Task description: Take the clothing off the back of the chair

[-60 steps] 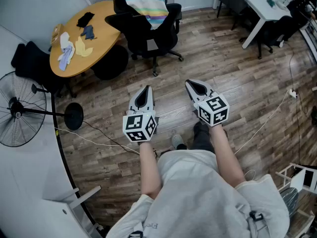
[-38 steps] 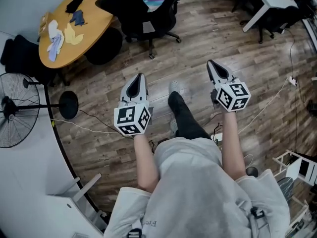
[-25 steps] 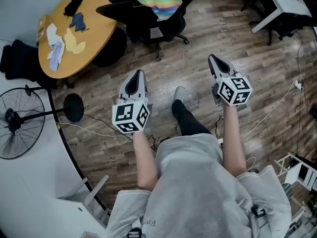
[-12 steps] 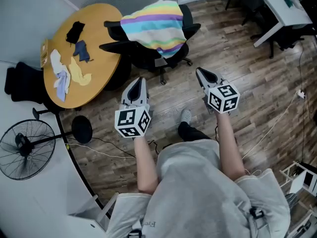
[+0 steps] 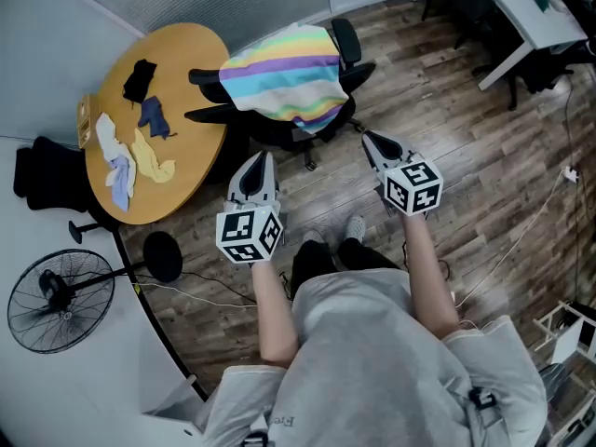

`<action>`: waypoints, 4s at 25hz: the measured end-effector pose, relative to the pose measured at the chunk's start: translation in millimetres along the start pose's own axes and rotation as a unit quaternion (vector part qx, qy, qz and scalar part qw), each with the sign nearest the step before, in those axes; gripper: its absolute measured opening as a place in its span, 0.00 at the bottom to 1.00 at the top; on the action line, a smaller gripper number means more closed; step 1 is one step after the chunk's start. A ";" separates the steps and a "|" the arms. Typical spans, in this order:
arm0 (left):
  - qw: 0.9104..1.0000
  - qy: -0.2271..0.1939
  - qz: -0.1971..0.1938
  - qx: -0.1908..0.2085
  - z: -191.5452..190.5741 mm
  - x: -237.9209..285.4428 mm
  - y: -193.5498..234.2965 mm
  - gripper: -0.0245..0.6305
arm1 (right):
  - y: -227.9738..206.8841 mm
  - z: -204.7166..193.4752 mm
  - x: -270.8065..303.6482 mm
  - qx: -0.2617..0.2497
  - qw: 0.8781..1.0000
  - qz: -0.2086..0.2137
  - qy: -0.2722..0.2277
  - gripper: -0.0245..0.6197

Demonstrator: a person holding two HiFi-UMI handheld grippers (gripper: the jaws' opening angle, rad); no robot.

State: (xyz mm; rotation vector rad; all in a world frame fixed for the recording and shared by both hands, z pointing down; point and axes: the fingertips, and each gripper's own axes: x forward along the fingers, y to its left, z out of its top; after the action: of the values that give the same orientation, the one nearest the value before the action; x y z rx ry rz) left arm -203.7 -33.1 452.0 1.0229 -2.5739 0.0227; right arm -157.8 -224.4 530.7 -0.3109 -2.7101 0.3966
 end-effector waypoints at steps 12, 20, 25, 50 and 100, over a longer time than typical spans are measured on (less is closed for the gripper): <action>0.989 0.052 -0.100 0.095 -6.6 57.1 -10.9 0.08 | 8.7 -84.2 23.5 0.065 0.997 -0.011 0.038 0.08; 0.977 0.044 -0.176 0.116 25.9 76.5 23.1 0.08 | 8.8 -17.7 45.4 0.052 0.996 -0.055 -0.046 0.08; 0.953 0.032 -0.266 0.143 51.3 61.4 19.2 0.08 | 35.7 30.2 54.6 0.000 0.996 -0.053 -0.073 0.08; 0.764 -0.008 -0.547 0.343 162.7 126.1 70.1 0.08 | 95.3 96.2 62.3 -0.037 0.974 -0.121 -0.188 0.62; 0.362 0.193 -0.868 0.279 84.3 166.5 20.1 0.47 | 90.4 96.7 109.5 0.002 0.978 -0.098 -0.186 0.43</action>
State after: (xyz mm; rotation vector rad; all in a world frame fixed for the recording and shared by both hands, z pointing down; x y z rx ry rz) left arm -356.2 -140.7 433.1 2.8019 0.0653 0.4807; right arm -280.9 -132.8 453.5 0.0407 -3.0676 0.4391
